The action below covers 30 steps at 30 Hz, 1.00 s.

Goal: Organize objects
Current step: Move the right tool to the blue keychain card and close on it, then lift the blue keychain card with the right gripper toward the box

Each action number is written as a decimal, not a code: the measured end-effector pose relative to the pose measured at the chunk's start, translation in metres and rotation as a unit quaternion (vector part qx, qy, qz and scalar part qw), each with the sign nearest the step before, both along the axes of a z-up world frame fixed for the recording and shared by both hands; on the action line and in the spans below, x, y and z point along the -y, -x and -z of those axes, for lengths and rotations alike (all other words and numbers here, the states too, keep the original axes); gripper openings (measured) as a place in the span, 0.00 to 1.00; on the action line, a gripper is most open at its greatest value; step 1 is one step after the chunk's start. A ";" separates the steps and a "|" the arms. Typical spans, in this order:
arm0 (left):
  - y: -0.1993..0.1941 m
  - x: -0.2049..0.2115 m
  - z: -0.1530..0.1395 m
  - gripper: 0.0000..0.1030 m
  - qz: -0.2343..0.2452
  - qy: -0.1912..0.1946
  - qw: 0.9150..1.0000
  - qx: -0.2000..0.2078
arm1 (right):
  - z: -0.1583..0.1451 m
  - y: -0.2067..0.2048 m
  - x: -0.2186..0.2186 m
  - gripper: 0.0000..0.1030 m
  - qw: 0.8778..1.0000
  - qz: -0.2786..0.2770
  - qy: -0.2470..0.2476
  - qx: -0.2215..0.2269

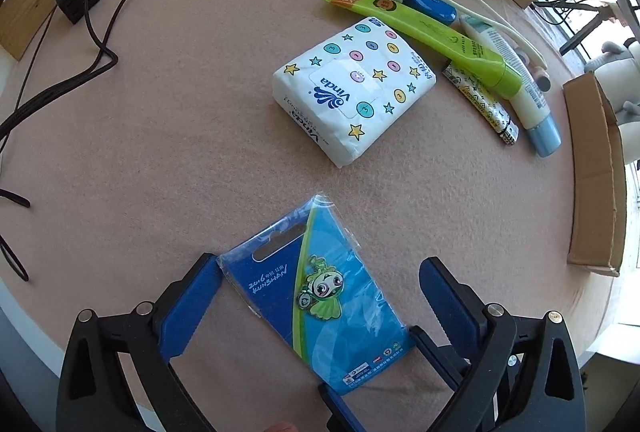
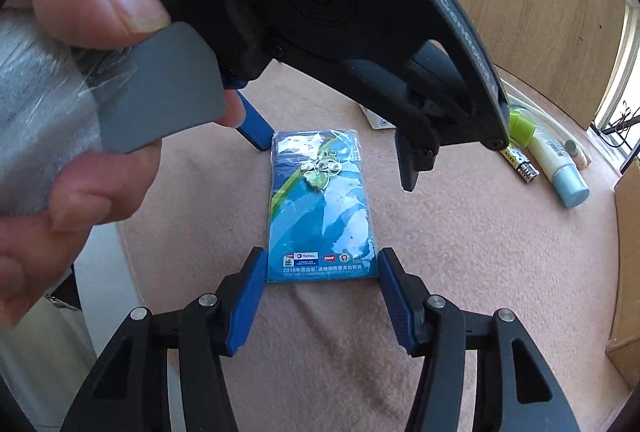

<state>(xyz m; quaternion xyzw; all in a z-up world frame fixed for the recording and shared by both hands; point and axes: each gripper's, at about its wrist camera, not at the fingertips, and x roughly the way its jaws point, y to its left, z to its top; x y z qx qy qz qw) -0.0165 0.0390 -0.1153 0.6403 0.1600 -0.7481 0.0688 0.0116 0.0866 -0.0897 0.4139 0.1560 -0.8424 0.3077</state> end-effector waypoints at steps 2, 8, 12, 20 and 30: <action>0.000 -0.005 -0.006 0.67 0.007 0.041 0.999 -0.005 | -0.001 0.002 0.000 0.50 1.000 0.001 0.000 -0.004; 0.000 -0.002 -0.014 0.56 -0.008 0.031 0.999 -0.018 | -0.003 0.012 -0.003 0.50 1.000 0.012 0.006 -0.004; 0.005 -0.001 -0.016 0.68 -0.009 -0.002 1.000 -0.009 | -0.005 0.017 -0.006 0.50 1.000 0.013 0.008 -0.002; 0.005 -0.009 -0.025 0.67 -0.018 0.015 1.000 -0.019 | -0.014 0.019 0.001 0.49 0.999 -0.009 -0.007 -0.033; 0.008 -0.014 -0.041 0.69 -0.022 -0.007 0.999 -0.022 | -0.025 0.035 -0.003 0.49 0.999 -0.009 -0.003 -0.050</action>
